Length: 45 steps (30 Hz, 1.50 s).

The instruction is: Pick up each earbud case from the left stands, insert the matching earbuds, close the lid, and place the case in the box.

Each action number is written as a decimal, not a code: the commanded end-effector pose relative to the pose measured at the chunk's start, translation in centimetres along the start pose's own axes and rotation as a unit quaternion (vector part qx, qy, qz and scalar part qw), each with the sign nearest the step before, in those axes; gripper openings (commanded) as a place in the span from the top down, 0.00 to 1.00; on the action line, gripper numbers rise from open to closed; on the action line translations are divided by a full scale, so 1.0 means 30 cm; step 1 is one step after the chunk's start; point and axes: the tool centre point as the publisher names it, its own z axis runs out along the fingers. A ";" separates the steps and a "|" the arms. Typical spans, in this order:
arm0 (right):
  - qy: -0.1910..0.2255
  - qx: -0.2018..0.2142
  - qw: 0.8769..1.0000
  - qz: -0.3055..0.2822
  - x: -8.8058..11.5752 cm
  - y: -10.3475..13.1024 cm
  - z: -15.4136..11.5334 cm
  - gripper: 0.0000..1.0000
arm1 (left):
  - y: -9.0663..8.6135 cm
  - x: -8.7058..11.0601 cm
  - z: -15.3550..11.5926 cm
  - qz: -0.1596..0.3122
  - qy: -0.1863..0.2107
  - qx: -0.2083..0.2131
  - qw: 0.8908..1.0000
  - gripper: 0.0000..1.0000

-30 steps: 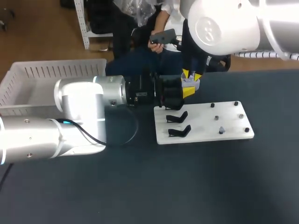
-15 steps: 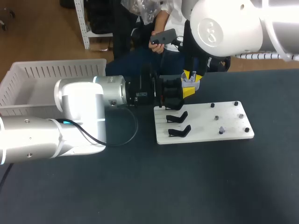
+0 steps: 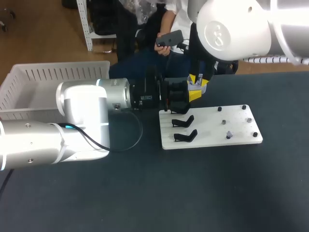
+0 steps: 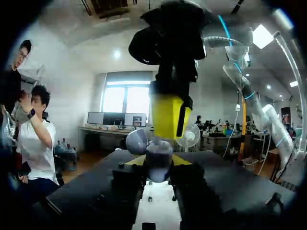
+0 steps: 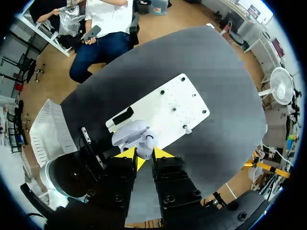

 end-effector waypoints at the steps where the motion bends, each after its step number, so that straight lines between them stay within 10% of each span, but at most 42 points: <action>1: -0.001 0.000 1.000 0.001 0.006 -0.009 0.009 1.00 | -0.004 0.002 0.000 0.002 -0.003 -0.004 1.000 1.00; 22: 0.001 0.006 1.000 0.004 0.011 -0.019 0.018 0.99 | -0.004 0.002 0.000 0.002 -0.003 -0.004 1.000 1.00; 45: -0.001 0.008 1.000 0.003 0.009 -0.019 0.013 0.70 | -0.004 0.002 0.000 0.002 -0.003 -0.004 1.000 1.00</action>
